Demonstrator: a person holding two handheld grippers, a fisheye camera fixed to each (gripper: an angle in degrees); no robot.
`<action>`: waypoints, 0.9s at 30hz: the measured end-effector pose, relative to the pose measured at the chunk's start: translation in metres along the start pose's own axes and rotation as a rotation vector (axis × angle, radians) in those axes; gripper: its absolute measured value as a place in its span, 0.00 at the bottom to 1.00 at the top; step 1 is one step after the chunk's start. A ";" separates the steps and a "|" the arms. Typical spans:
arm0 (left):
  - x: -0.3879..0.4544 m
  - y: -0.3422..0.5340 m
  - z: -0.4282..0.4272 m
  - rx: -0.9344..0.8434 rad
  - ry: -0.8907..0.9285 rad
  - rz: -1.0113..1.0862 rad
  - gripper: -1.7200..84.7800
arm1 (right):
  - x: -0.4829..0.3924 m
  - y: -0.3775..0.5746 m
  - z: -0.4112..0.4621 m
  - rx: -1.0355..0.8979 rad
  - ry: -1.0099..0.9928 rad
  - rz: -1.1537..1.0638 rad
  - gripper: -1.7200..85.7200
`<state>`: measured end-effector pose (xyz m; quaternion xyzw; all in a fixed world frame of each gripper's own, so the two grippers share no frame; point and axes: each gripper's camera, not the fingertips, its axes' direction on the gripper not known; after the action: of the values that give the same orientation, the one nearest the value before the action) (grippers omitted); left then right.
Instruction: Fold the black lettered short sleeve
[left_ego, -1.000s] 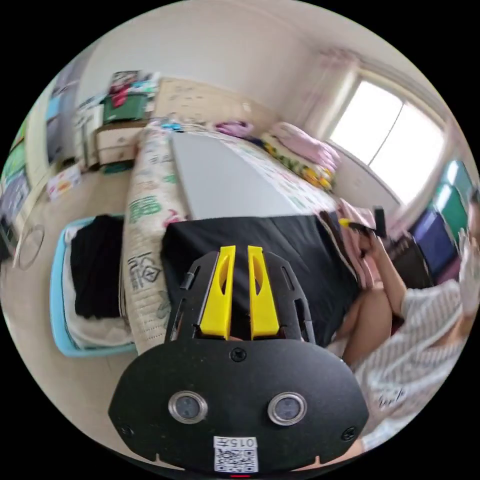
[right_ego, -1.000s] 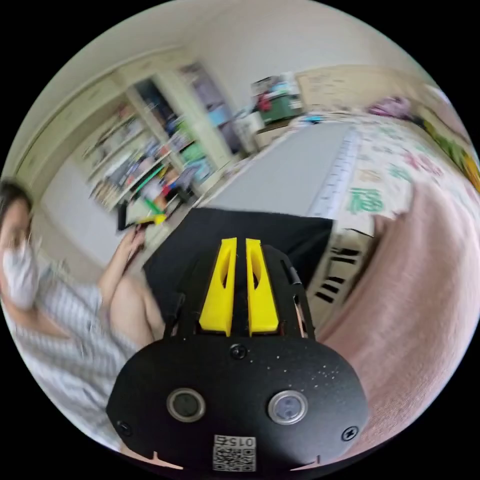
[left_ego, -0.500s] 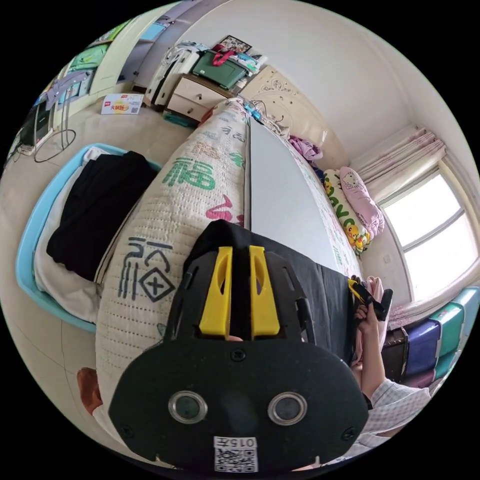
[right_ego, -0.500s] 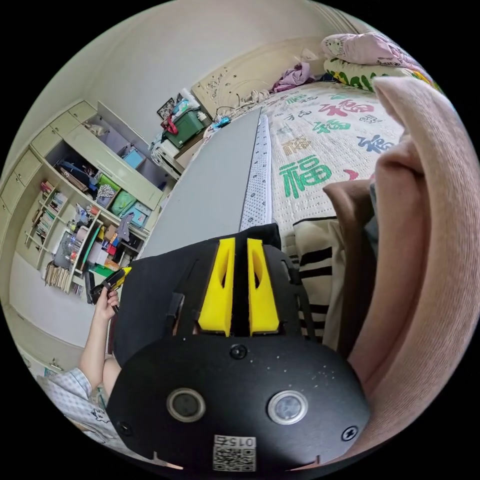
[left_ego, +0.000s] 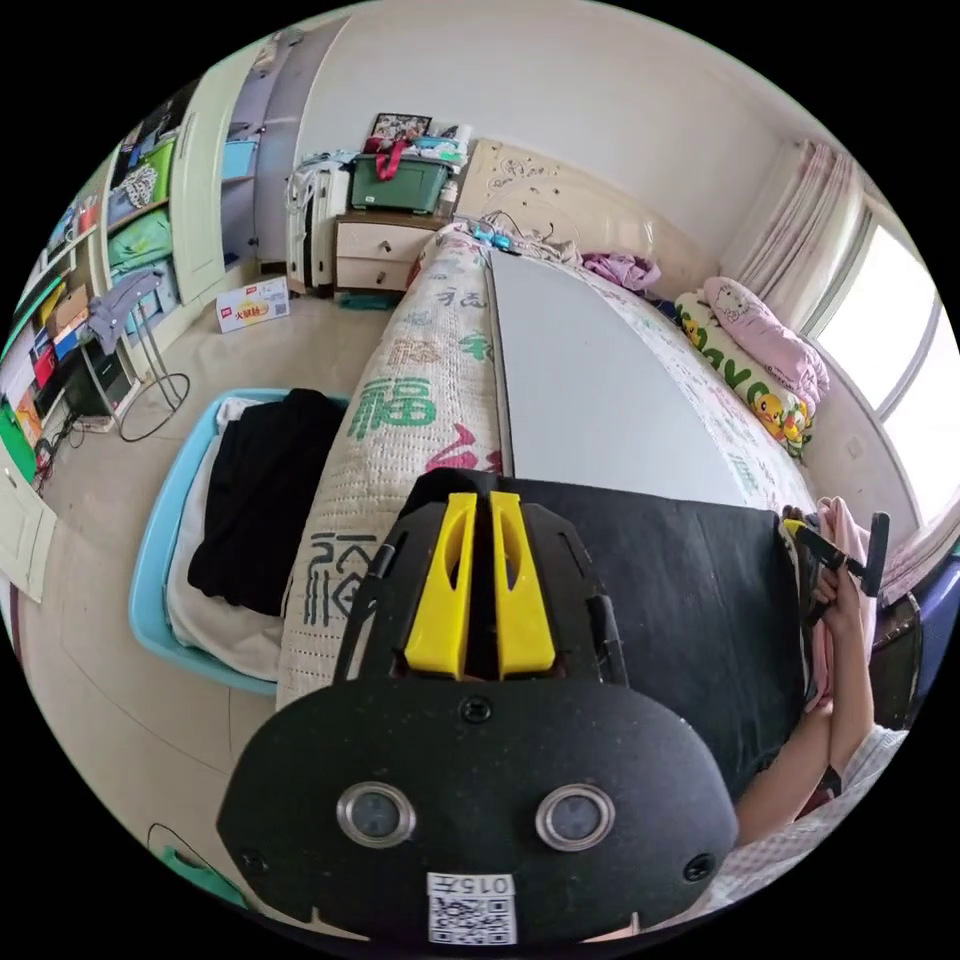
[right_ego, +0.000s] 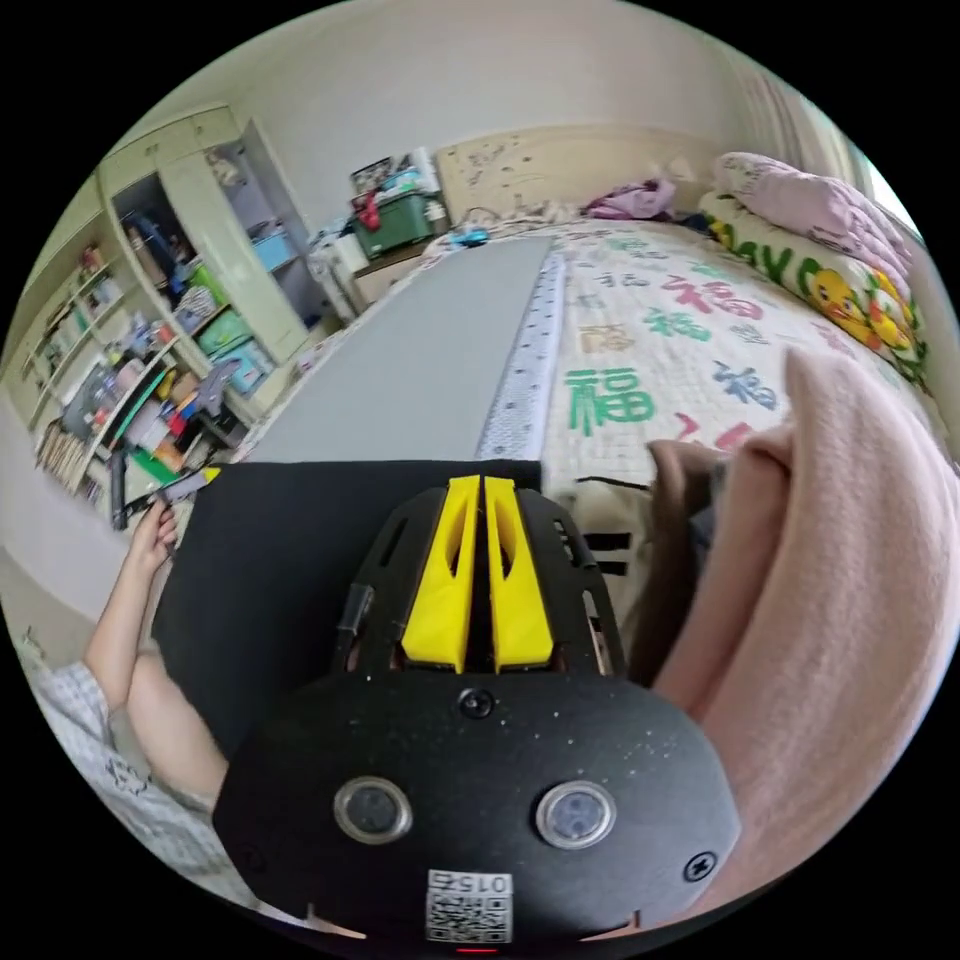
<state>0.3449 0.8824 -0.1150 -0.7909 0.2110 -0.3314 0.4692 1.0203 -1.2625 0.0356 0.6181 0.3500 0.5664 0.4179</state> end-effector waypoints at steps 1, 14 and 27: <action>0.000 0.007 -0.011 0.031 -0.002 -0.012 0.03 | -0.015 0.008 -0.006 -0.016 -0.104 -0.070 0.04; 0.117 0.211 -0.092 -0.183 0.643 1.010 0.11 | -0.225 0.247 -0.098 -0.394 -0.695 -1.021 0.11; 0.105 0.339 -0.051 -0.364 0.465 1.210 0.08 | -0.246 0.362 -0.123 -0.357 -0.368 -1.157 0.07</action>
<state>0.3727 0.6246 -0.3628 -0.5078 0.7650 -0.1311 0.3737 0.8553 -1.6177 0.2670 0.3368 0.4502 0.1829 0.8065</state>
